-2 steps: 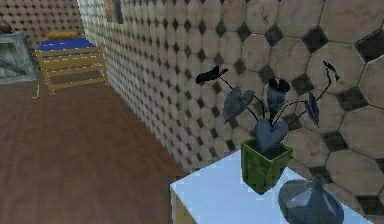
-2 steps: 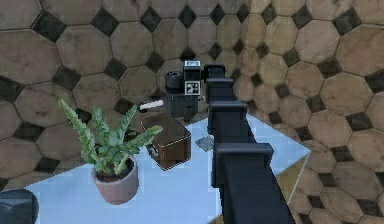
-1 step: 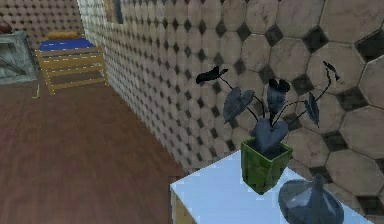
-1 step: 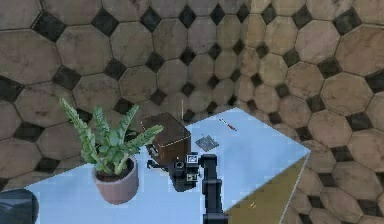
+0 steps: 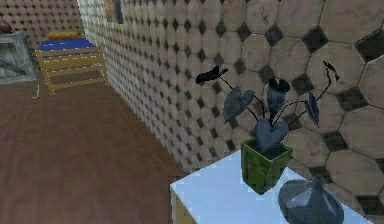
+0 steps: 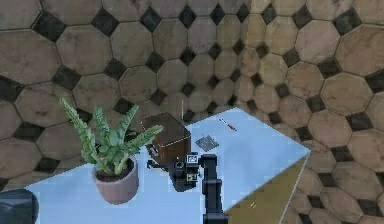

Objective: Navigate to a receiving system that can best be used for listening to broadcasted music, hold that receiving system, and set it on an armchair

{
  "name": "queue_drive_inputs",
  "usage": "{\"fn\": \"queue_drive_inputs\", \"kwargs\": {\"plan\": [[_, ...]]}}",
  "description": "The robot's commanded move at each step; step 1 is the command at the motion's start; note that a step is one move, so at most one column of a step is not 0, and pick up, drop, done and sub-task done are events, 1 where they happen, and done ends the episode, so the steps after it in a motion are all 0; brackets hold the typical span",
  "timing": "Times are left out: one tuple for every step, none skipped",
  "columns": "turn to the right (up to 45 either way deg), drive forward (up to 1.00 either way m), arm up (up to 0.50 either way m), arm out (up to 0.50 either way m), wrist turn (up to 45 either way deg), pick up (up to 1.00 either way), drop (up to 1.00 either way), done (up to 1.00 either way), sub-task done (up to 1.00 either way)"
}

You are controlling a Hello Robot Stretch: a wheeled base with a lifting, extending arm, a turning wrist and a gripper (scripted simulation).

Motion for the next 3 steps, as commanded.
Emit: {"fn": "queue_drive_inputs", "kwargs": {"plan": [[0.0,0.0,0.1,0.0,0.0,0.0,0.0,0.0,0.0],[0.0,0.0,0.16,0.0,0.0,0.0,0.0,0.0,0.0],[0.0,0.0,0.0,0.0,-45.0,0.0,0.0,0.0,0.0]]}}
